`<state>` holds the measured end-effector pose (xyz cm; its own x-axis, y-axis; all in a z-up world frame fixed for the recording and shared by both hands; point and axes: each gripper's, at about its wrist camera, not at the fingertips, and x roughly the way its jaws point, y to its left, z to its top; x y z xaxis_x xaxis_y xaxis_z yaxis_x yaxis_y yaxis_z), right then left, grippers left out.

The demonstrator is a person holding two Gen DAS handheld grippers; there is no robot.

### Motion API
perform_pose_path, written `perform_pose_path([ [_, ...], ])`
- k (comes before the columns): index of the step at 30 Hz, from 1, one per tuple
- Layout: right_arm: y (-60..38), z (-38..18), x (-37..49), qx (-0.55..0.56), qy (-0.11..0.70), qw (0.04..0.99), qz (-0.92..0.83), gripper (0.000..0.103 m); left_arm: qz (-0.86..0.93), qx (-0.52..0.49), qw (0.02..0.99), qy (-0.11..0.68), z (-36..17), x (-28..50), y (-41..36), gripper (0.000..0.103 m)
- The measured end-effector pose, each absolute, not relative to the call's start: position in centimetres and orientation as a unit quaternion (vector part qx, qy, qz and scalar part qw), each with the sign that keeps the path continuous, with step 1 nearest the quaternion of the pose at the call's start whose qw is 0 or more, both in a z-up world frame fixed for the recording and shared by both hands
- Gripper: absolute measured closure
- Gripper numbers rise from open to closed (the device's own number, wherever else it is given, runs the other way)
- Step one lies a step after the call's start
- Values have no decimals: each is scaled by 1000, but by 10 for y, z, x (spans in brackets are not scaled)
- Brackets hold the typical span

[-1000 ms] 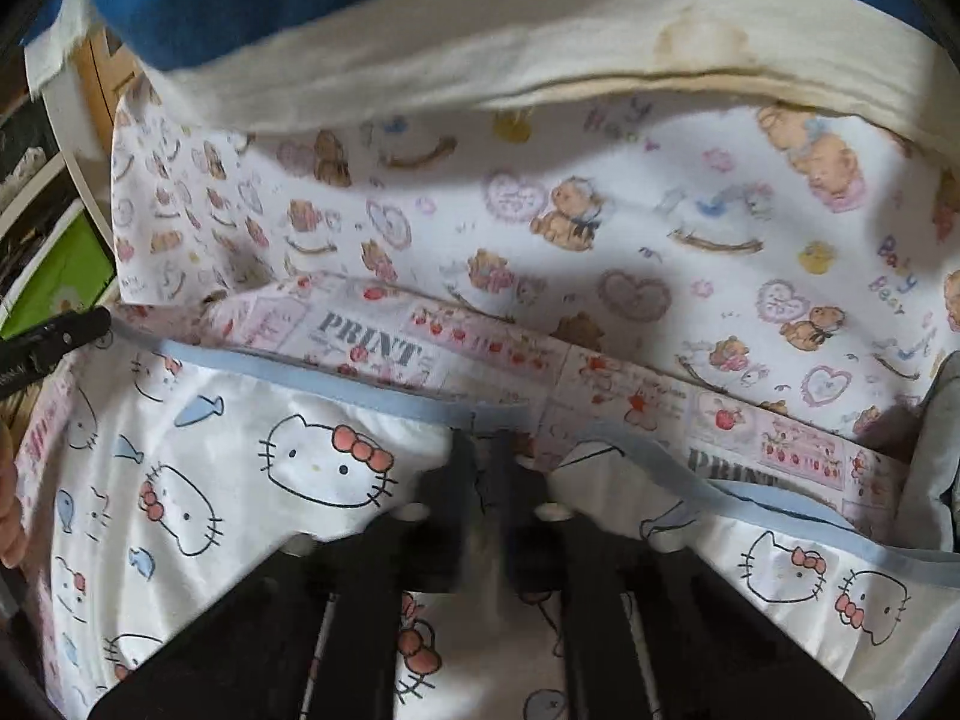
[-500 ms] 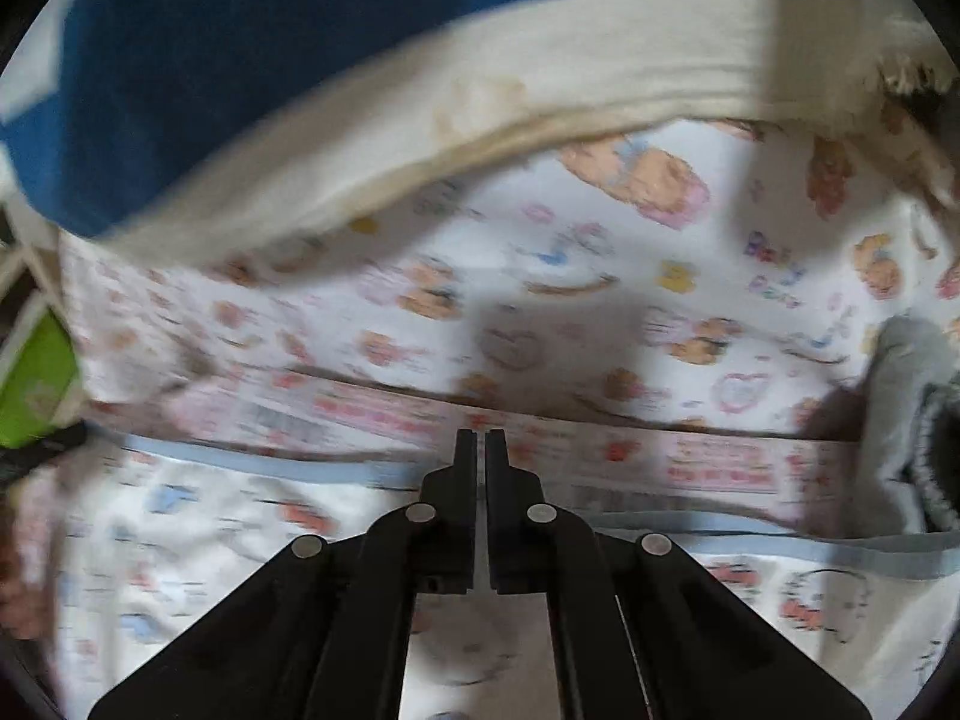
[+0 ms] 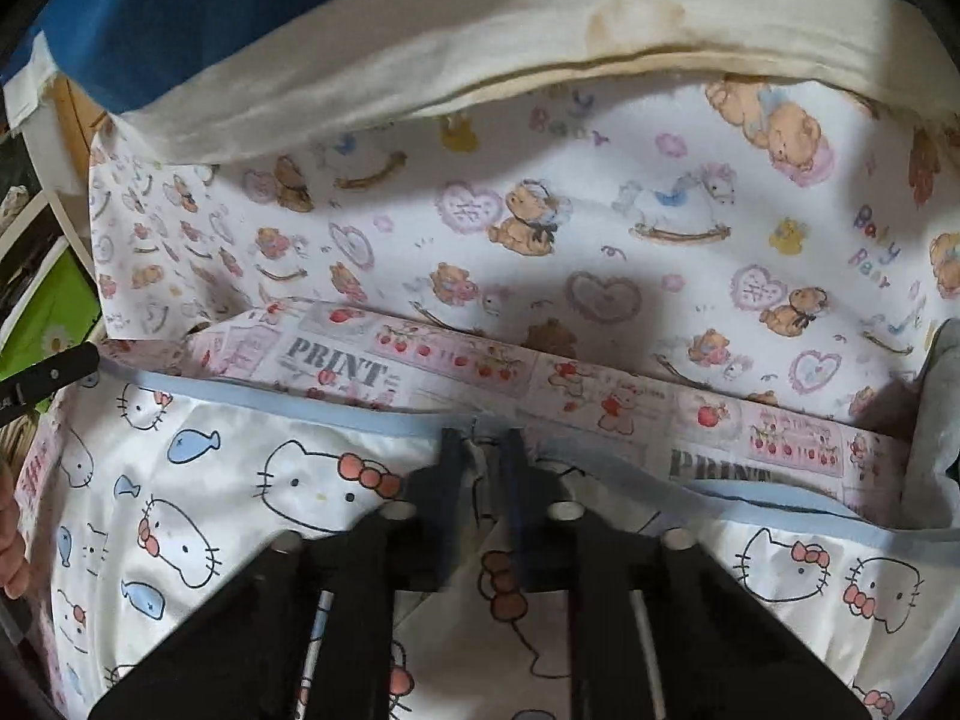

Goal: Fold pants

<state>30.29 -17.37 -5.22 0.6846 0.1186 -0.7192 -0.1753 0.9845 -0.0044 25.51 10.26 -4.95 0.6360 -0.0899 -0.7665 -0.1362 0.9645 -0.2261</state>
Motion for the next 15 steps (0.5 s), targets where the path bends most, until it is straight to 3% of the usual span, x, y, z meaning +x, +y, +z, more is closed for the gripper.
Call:
perform_pose_path([
  [9, -196, -49, 310, -9, 388, 921, 33, 101, -19, -150, 891, 427, -54, 258, 103, 28],
  [15, -196, -49, 309, -26, 389, 920, 21, 101, -64, -156, 887, 431, -57, 259, 91, 44],
])
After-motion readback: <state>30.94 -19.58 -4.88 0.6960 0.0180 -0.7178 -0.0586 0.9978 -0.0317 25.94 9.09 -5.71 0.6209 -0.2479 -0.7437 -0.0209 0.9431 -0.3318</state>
